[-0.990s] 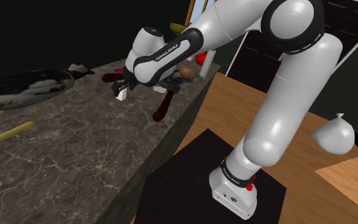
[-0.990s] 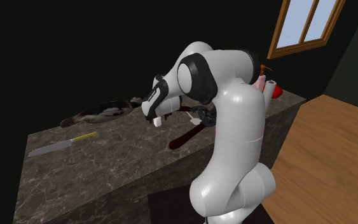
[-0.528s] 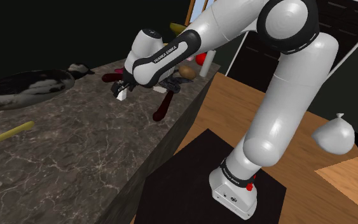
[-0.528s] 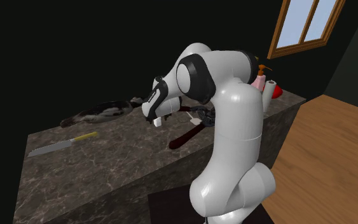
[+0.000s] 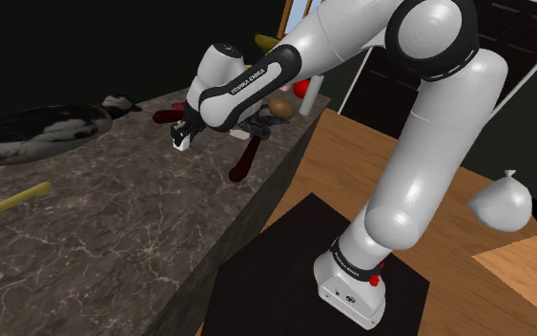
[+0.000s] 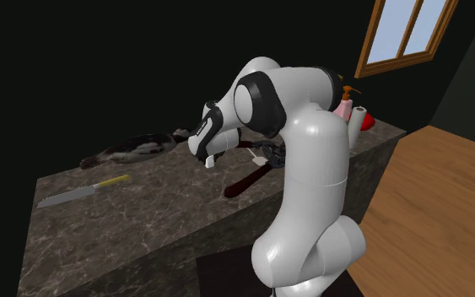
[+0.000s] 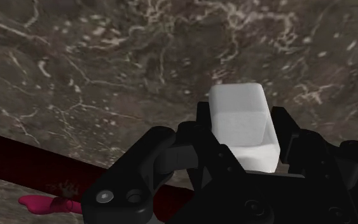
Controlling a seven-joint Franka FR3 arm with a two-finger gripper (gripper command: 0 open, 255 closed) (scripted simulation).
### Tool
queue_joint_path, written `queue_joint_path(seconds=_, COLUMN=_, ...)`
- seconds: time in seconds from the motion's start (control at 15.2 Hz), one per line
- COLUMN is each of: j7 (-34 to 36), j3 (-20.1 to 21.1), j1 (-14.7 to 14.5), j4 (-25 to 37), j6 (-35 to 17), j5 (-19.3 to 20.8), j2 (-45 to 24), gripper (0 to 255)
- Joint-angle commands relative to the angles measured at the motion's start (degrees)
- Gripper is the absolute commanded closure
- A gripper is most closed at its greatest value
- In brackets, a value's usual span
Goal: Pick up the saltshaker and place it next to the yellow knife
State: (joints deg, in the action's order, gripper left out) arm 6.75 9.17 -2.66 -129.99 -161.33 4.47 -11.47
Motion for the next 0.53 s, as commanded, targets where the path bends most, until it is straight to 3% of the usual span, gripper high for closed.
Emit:
queue_joint_path(seconds=0.0, j7=0.0, j3=0.0, j1=0.0, j4=0.0, j6=0.0, j5=0.0, j2=0.0, gripper=255)
queue_joint_path(seconds=0.46, j7=-1.0, j3=0.6, j1=0.4, j4=0.7, j6=3.6, j5=-1.4, j2=2.9, gripper=255)
